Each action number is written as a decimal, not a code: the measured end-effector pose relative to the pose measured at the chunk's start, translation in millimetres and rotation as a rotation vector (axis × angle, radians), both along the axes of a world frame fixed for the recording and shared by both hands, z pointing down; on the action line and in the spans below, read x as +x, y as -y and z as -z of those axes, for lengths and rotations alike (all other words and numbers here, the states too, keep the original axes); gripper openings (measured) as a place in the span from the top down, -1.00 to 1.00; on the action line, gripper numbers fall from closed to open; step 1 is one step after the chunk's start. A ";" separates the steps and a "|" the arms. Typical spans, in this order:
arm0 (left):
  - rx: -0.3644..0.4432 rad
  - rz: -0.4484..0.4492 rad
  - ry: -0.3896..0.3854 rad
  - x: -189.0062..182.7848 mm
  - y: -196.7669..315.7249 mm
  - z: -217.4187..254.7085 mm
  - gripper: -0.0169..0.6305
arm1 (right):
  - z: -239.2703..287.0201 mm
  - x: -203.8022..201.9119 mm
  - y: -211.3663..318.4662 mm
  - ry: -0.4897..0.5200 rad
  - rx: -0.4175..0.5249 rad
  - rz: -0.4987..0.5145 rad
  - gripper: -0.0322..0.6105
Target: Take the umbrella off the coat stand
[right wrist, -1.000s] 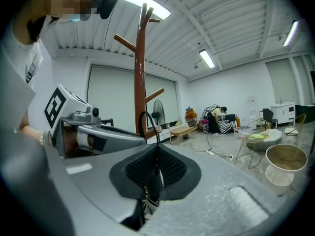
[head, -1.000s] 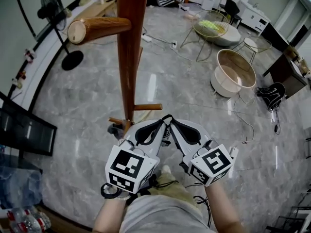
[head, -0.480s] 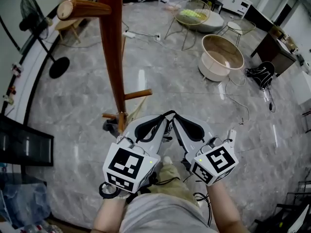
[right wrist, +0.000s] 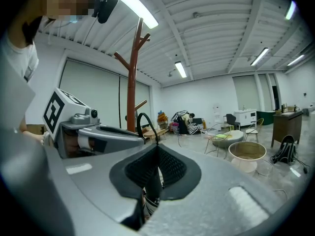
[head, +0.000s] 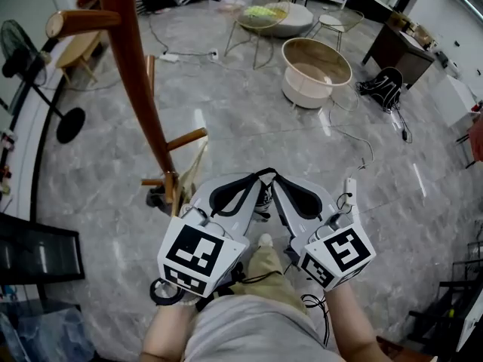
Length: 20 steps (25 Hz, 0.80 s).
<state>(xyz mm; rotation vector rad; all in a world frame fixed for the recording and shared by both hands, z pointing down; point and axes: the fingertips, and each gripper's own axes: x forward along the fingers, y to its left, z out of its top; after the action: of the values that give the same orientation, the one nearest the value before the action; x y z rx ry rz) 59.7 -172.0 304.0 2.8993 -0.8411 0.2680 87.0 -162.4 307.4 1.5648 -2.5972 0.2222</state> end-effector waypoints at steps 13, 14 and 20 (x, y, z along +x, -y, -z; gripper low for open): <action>0.012 -0.185 0.030 43.7 -26.2 -4.3 0.89 | -4.9 42.2 -28.9 -0.010 -0.015 -0.163 0.89; 0.012 -0.195 0.033 46.1 -28.0 -4.7 0.89 | -5.3 44.5 -30.8 -0.010 -0.017 -0.172 0.89; 0.009 -0.250 0.048 58.1 -36.5 -11.4 0.89 | -11.3 56.4 -40.5 -0.014 -0.029 -0.217 0.89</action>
<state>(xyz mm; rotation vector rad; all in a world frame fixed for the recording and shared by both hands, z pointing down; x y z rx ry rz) 117.8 -135.4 315.4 3.0162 -0.4843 0.3579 143.3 -121.9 318.7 1.8306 -2.4001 0.2635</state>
